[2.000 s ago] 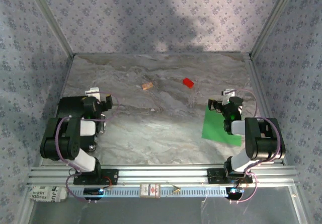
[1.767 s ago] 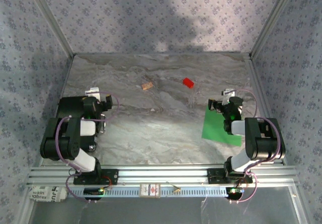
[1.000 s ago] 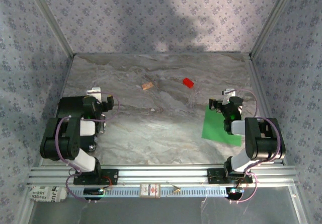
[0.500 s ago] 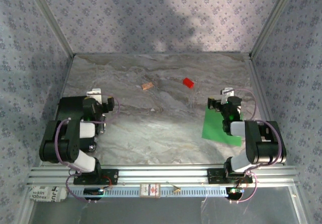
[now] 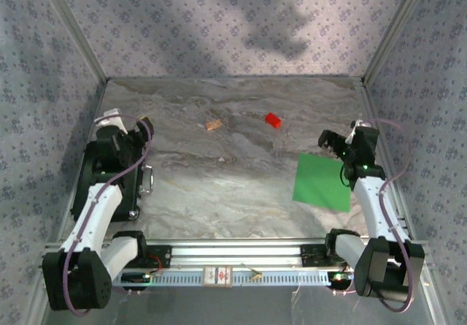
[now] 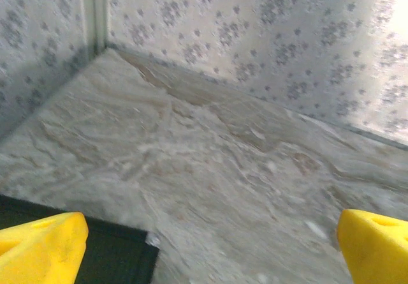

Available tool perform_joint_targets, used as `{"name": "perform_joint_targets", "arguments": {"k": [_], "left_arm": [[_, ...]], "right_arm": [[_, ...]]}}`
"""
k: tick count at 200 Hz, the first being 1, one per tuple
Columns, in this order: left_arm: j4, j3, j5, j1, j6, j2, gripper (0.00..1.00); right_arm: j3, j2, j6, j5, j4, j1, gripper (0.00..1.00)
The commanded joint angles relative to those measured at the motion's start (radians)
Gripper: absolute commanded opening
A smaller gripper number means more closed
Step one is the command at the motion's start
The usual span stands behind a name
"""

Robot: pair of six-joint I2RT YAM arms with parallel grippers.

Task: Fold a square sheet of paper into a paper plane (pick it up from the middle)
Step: Move the square sheet of paper to the center of the table.

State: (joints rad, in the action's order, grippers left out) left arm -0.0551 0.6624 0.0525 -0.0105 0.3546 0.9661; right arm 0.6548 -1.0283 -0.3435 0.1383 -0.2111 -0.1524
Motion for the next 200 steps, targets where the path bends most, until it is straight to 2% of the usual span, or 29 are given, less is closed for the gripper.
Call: {"name": "perform_joint_targets", "arguments": {"k": [1, 22, 29, 42, 49, 69, 118, 155, 200], "left_arm": [[0.244, 0.057, -0.192, -0.029, 0.111, 0.01, 1.0], [0.272, 0.047, -0.271, -0.059, 0.212, 0.006, 1.0], [0.223, 0.018, -0.33, -0.083, 0.242, -0.001, 1.0], [0.088, -0.05, -0.519, -0.136, 0.295, -0.005, 1.0], [0.049, -0.072, -0.568, -0.149, 0.343, 0.003, 1.0], [0.111, -0.042, -0.661, -0.149, 0.327, 0.045, 1.0], [0.36, -0.005, -0.586, -0.082, 0.206, 0.004, 1.0], [0.382, -0.015, -0.586, -0.016, 0.207, -0.022, 1.0], [0.392, -0.002, -0.555, 0.176, 0.219, -0.012, 1.0]], "right_arm": [[-0.028, -0.021, -0.113, 0.203, -0.241, 0.001, 0.99], [-0.028, -0.065, -0.128, 0.243, -0.239, 0.001, 0.97], [-0.026, -0.089, -0.134, 0.262, -0.226, 0.002, 0.97], [-0.011, -0.138, -0.143, 0.271, -0.22, 0.007, 0.95], [-0.003, -0.166, -0.143, 0.263, -0.216, 0.009, 0.95], [0.022, -0.242, -0.136, 0.234, -0.219, 0.014, 0.93], [0.052, -0.398, -0.135, 0.198, -0.212, 0.045, 0.89], [0.058, -0.45, -0.151, 0.171, -0.22, 0.097, 0.88], [0.039, -0.464, -0.27, 0.19, -0.167, 0.216, 0.88]]}}
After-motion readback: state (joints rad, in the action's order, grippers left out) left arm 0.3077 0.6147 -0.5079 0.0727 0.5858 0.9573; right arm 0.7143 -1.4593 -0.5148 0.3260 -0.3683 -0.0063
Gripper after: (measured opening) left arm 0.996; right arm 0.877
